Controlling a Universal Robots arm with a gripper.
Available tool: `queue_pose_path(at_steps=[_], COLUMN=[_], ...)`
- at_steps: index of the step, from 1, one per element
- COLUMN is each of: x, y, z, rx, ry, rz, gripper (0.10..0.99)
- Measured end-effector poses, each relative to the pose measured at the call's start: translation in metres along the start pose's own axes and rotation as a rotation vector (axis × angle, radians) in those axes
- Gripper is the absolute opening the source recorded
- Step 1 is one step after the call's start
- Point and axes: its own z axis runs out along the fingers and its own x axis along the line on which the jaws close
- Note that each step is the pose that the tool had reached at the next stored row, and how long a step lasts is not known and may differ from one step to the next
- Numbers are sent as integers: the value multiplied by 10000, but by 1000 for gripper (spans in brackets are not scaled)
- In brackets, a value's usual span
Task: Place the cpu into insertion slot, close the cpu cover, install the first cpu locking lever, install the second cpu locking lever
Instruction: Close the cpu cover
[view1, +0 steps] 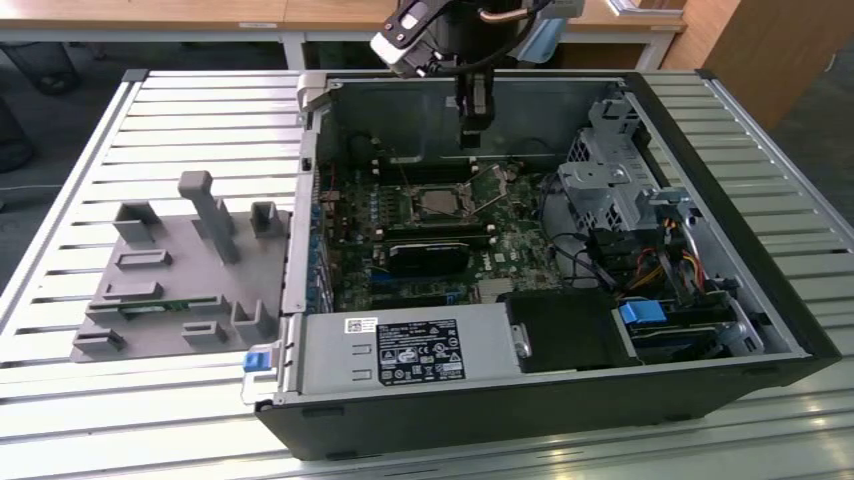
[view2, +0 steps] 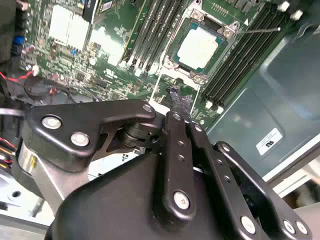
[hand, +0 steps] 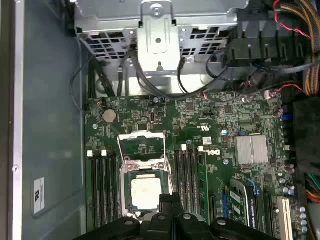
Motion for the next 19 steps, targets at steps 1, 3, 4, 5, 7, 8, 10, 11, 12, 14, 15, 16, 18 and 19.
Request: queue_pose_path(at_steps=[1,3,4,5,7,8,10,11,12,14,15,16,18,19], x=[0,0,0,0,0,0,0,0,0,0,0,0,0,0], y=[0,0,0,0,0,0,0,0,0,0,0,0,0,0], z=[0,0,1,1,1,1,1,1,1,1,1,1,1,1], rx=[1,3,3,4,6,6,7,8,7,7,7,8,7,8], ry=[-2,8,14,20,30,33,36,36,37,37,37,37,37,37], rz=[6,-120,-180,-244,-360,-395,-427,-430,-433,-433,-432,-433,-433,-433], gripper=[106,106,106,106,106,106,106,106,106,106,106,106,106,106])
